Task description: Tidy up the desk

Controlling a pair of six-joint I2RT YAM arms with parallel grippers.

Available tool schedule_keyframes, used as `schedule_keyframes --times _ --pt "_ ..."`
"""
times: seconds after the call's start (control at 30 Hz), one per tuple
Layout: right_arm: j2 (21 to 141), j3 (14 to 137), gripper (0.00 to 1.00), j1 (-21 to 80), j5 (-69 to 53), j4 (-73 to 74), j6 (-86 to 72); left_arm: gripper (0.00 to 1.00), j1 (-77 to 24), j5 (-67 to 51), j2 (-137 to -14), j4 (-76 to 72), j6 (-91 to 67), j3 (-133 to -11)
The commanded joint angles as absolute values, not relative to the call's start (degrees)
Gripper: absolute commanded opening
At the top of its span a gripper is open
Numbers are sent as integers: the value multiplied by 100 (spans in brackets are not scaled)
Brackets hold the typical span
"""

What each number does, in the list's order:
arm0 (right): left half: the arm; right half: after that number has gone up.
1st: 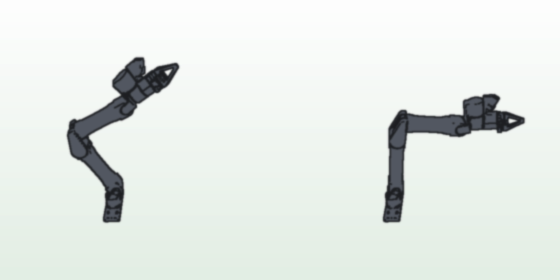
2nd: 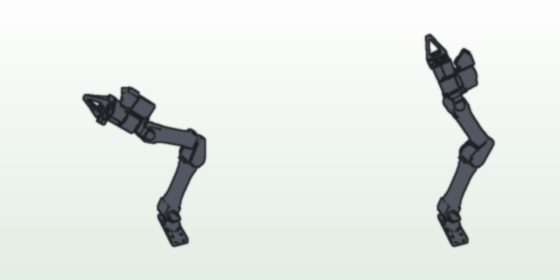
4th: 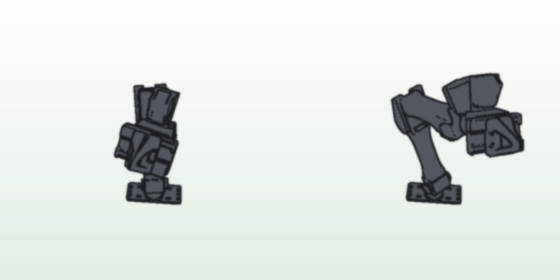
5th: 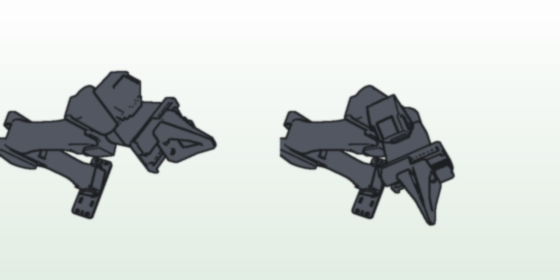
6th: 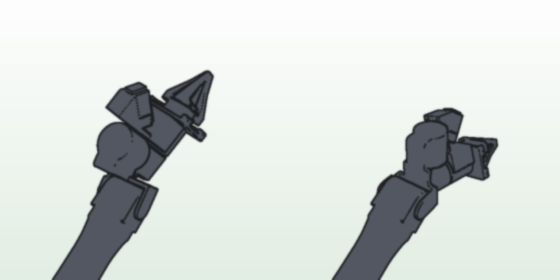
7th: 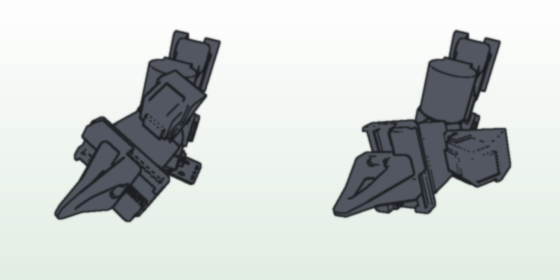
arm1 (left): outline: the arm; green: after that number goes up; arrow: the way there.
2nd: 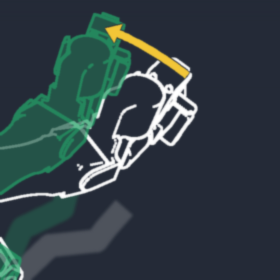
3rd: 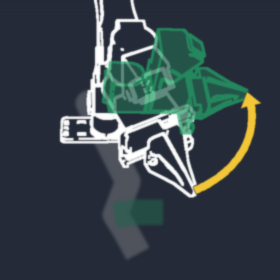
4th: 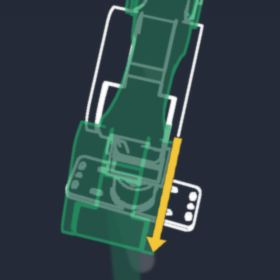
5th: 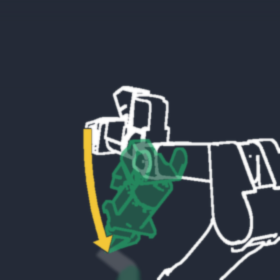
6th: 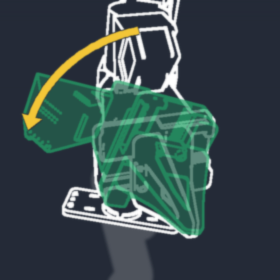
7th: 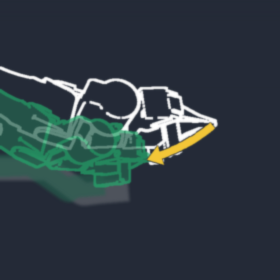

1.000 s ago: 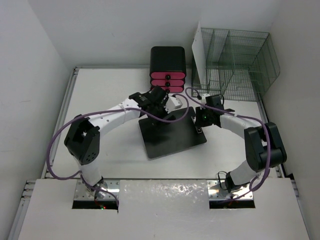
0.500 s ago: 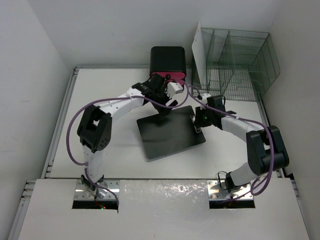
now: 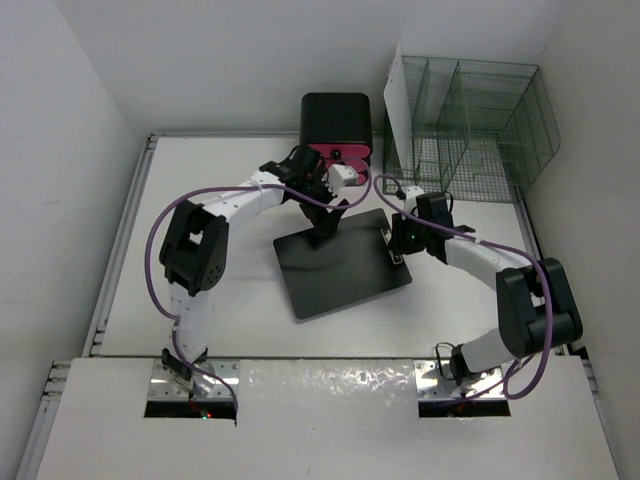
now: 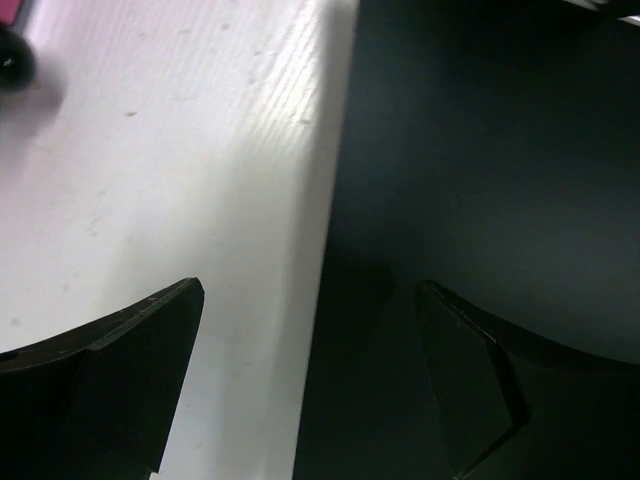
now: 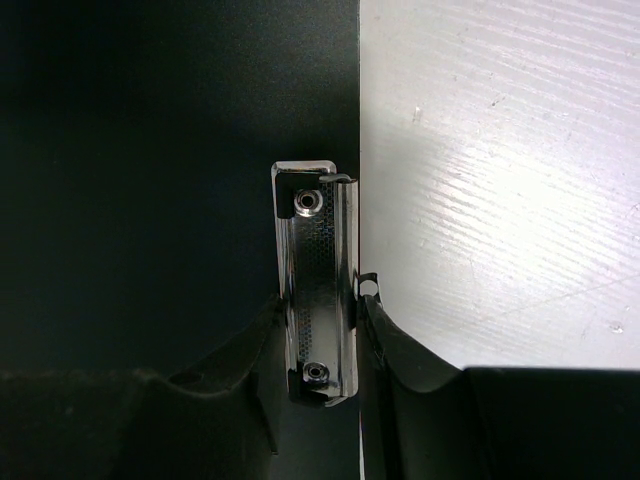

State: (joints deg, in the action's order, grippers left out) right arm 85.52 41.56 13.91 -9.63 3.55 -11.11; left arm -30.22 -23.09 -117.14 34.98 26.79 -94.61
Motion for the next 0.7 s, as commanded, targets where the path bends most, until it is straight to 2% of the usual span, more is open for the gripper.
schedule_keyframes --times 0.0,0.43,0.53,0.57,0.63,0.67 --pt "8218 4131 0 1389 -1020 35 -1090 85 -2971 -2961 -11680 3489 2804 -9448" --pt "8007 3894 0 1389 -1028 -492 -1037 82 -2971 -3664 -12111 3778 2856 -9790" --pt "7946 3841 0 1397 -923 -554 -1028 69 -2971 -3761 -12129 3841 2874 -9774" --pt "7937 3841 0 1389 -905 -589 -1037 58 -2971 -3805 -12138 3876 2909 -9773" --pt "7902 3806 0 1397 -888 -615 -1020 48 -2971 -4059 -12146 4050 2988 -9826" --pt "7901 3788 0 1397 -879 -667 -1020 34 -2971 -4156 -12164 4130 3058 -9844"
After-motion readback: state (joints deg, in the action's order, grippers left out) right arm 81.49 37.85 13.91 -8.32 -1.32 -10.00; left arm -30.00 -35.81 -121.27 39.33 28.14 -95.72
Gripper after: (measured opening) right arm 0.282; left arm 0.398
